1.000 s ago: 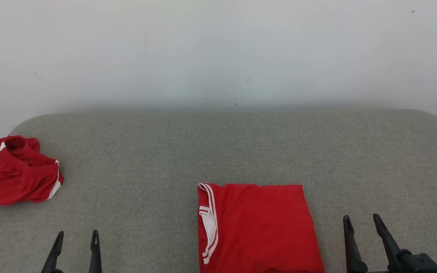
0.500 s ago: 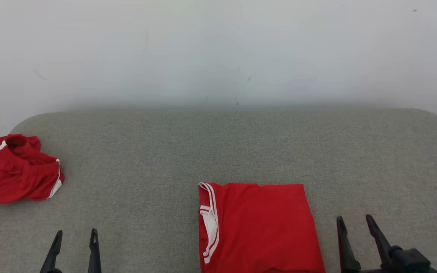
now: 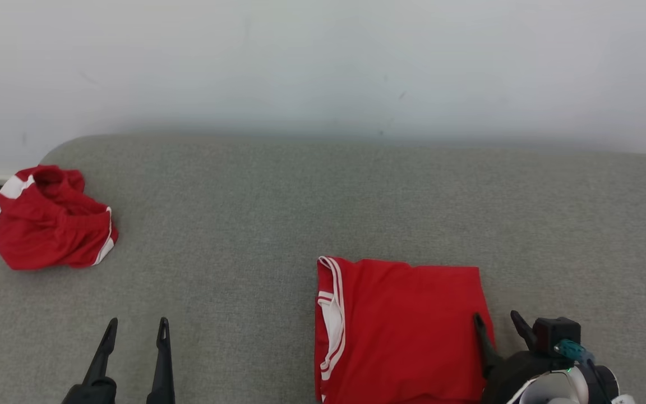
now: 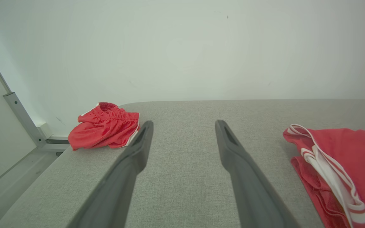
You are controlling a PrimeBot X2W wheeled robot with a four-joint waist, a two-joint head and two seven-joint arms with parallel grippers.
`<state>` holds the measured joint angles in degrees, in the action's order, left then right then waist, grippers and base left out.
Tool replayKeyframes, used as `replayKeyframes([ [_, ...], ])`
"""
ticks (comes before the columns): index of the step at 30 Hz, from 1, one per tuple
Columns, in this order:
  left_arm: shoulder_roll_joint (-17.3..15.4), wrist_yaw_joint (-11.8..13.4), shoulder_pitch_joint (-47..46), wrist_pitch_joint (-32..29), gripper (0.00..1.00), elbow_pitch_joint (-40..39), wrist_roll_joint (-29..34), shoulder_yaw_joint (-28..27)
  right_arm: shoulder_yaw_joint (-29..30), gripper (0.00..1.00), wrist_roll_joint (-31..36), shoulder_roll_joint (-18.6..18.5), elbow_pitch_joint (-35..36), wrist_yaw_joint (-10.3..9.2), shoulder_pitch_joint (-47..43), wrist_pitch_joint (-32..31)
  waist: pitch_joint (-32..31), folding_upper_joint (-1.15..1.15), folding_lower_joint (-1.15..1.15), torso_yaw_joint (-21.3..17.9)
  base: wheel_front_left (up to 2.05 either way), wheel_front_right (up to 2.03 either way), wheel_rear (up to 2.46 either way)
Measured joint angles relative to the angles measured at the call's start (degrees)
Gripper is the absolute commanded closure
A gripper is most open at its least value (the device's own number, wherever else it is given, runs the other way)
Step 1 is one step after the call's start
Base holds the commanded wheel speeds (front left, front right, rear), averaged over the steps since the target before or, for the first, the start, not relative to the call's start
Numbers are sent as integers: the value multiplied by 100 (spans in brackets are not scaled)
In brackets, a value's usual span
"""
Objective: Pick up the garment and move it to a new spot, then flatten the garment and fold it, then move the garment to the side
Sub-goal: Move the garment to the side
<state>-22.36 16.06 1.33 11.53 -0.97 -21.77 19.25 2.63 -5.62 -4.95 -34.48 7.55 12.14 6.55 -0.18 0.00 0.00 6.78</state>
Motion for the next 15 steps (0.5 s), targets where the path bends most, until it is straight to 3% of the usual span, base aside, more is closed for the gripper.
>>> replayKeyframes([
  [9, 79, -102, -232, 132, 0, 250, -99, -24, -119, 0, 9, -29, -1795, 0, 883, 203, 326, 0, 1, 199, 0, 0, 0],
  [10, 93, -115, -250, 154, 0, 267, -119, -30, -135, 58, 7, -26, -1944, 0, 959, 207, 338, 0, 0, 215, 0, 0, 0],
  [11, 102, -129, -261, 158, 0, 283, -121, -41, -167, 100, -8, -23, -2045, 0, 1027, 280, 344, 0, 0, 229, 0, 0, 0],
  [15, 146, -140, -272, 222, 0, 368, -174, -94, -283, 100, -74, -25, -2334, 0, 1175, 576, 337, 0, 0, 202, 0, 0, 0],
])
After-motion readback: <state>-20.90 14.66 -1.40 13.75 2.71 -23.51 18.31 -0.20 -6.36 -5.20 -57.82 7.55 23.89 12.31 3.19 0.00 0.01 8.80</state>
